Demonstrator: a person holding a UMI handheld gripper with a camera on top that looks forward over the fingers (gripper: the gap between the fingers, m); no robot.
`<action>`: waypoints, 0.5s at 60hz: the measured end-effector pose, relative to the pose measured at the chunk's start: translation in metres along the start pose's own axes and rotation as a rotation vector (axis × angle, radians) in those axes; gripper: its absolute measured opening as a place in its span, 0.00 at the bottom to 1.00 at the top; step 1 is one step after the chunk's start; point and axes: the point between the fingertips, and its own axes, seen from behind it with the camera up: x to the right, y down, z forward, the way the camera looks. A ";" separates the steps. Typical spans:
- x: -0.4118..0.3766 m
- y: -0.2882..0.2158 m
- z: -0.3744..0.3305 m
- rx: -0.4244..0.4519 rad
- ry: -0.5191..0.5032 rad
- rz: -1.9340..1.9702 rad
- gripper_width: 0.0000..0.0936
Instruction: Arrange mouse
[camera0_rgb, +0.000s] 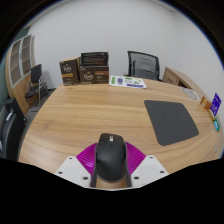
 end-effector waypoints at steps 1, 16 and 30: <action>-0.001 -0.001 0.000 0.003 -0.002 -0.004 0.36; -0.010 -0.005 -0.032 -0.027 -0.058 -0.019 0.35; 0.027 -0.109 -0.084 0.093 -0.083 0.003 0.35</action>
